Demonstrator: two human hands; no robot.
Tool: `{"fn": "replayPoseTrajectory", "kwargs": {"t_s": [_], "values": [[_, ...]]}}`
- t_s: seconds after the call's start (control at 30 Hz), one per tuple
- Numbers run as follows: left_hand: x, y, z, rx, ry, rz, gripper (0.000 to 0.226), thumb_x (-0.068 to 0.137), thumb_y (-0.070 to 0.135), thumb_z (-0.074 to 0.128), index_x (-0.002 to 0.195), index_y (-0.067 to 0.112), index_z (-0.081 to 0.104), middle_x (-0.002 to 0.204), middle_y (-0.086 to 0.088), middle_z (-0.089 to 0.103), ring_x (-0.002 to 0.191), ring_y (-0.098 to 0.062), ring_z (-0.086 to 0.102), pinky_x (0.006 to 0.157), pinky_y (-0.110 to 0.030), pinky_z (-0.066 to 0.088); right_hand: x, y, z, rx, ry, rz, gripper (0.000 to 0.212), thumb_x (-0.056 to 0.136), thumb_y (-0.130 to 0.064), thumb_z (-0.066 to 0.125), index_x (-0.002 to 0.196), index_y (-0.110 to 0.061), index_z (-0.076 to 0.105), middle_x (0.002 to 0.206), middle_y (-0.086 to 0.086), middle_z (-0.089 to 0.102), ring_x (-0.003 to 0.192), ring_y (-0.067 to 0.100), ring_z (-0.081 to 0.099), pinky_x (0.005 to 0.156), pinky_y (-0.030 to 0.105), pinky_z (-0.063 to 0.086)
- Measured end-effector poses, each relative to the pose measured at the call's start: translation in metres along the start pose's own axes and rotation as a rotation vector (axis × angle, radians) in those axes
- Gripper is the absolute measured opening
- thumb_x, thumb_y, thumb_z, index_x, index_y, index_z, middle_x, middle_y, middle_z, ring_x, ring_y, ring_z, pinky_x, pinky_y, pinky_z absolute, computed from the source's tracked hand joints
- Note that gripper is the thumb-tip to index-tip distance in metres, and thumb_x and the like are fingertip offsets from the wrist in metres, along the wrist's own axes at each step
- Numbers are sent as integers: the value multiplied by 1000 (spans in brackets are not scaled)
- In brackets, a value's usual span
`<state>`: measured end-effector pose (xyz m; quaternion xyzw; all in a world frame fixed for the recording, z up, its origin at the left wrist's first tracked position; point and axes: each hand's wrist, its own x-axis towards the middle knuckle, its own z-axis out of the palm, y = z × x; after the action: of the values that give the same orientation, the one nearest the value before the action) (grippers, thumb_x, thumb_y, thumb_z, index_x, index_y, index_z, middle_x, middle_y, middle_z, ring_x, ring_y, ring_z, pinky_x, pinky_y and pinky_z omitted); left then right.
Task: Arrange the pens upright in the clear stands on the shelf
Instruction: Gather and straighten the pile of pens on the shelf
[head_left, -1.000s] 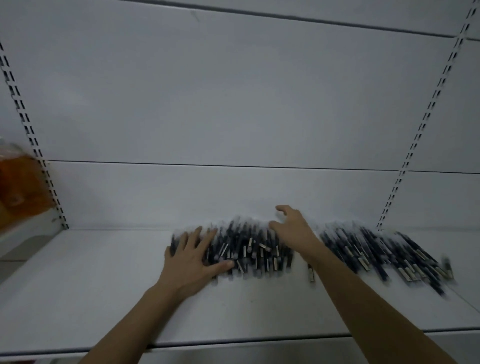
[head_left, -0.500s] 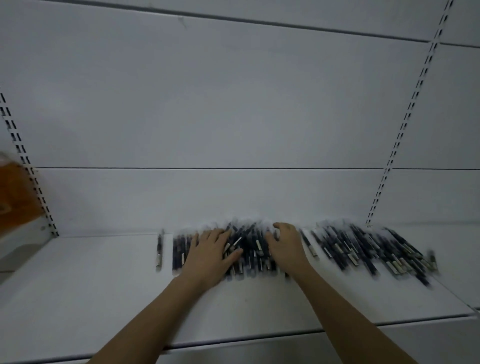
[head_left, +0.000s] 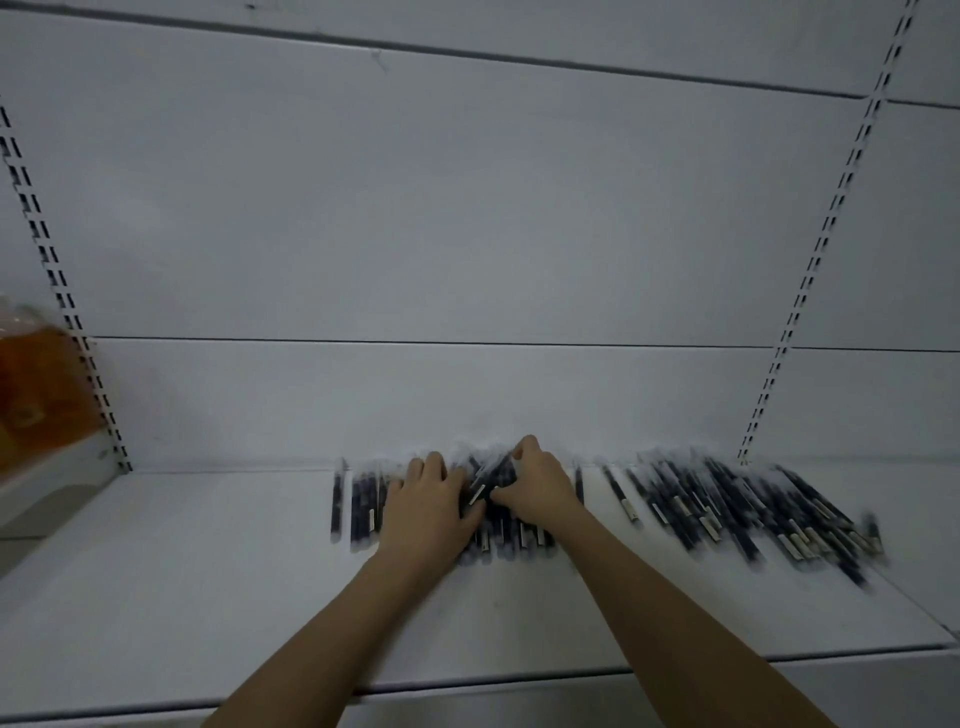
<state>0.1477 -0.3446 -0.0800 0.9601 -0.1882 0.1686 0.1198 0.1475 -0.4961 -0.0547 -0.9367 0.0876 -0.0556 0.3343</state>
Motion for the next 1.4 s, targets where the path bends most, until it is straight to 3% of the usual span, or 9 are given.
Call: {"fn": "replayPoseTrajectory", "kwargs": {"t_s": [0.17, 0.43, 0.6, 0.7, 0.77, 0.93, 1.17, 1.3, 1.4], "values": [[10, 12, -8, 56, -83, -31, 36, 101, 38, 39, 114, 11, 59, 119, -5, 44, 114, -23, 43, 88, -35, 39, -5, -3, -4, 3, -37, 20, 36, 87, -11, 67, 106, -12, 35, 81, 1, 46, 64, 12, 44, 47, 24, 33], [-4, 19, -16, -24, -98, -353, 36, 96, 33, 41, 111, 7, 61, 124, -9, 50, 117, -28, 46, 94, -40, 42, -5, -3, -9, 9, 28, 47, 28, 93, -15, 62, 105, -8, 38, 81, 4, 47, 66, 16, 48, 49, 27, 37], [-14, 17, -18, -77, -127, -229, 71, 96, 61, 38, 152, 22, 21, 152, -11, 29, 139, -33, 29, 109, -49, 30, -11, 2, -10, 15, 67, -26, 40, 96, -25, 59, 131, -10, 45, 121, 15, 56, 91, 25, 58, 71, 32, 46], [-30, 2, -9, -116, -233, -114, 89, 87, 80, 30, 157, 37, -5, 166, -5, 3, 152, -30, 6, 121, -52, 9, -17, 25, -16, -55, 145, 40, 45, 98, -33, 54, 138, -14, 44, 139, 13, 43, 116, 30, 52, 93, 41, 49], [-34, -1, -1, -108, -296, -66, 94, 82, 85, 25, 155, 40, -13, 167, -5, -7, 153, -31, -6, 123, -50, -2, -23, 39, -15, -50, 76, 158, 56, 100, -41, 51, 146, -13, 36, 148, 15, 35, 129, 36, 45, 105, 47, 44], [-13, -8, 7, -80, -273, 19, 104, 70, 88, 14, 156, 36, -6, 167, -2, -2, 153, -30, -6, 123, -44, 3, -41, 36, -8, 206, -57, 124, 71, 102, -50, 45, 158, -17, 18, 165, 4, 18, 149, 27, 26, 119, 44, 29], [-8, 40, -2, -113, -28, 227, 109, 70, 92, -8, 157, 30, 13, 166, 0, 13, 153, -21, 2, 124, -44, 2, -50, 88, -69, 240, 176, 26, 48, 105, -33, 47, 149, -15, 40, 155, 5, 37, 141, 22, 38, 112, 34, 31], [-4, 123, 16, -293, -66, 286, 98, 76, 87, 14, 155, 29, 25, 163, 1, 22, 151, -20, 15, 123, -37, 15, -41, 143, -118, 183, 371, 58, 37, 102, -23, 52, 137, -11, 52, 139, 11, 52, 125, 26, 51, 104, 35, 40], [4, 177, 37, -350, -199, 261, 95, 79, 87, 34, 156, 35, 15, 165, 4, 11, 153, -20, 5, 123, -44, 12, -38, 193, -160, 86, 518, 127, 33, 99, -21, 54, 131, -10, 56, 134, 16, 54, 122, 33, 51, 102, 41, 41]]}}
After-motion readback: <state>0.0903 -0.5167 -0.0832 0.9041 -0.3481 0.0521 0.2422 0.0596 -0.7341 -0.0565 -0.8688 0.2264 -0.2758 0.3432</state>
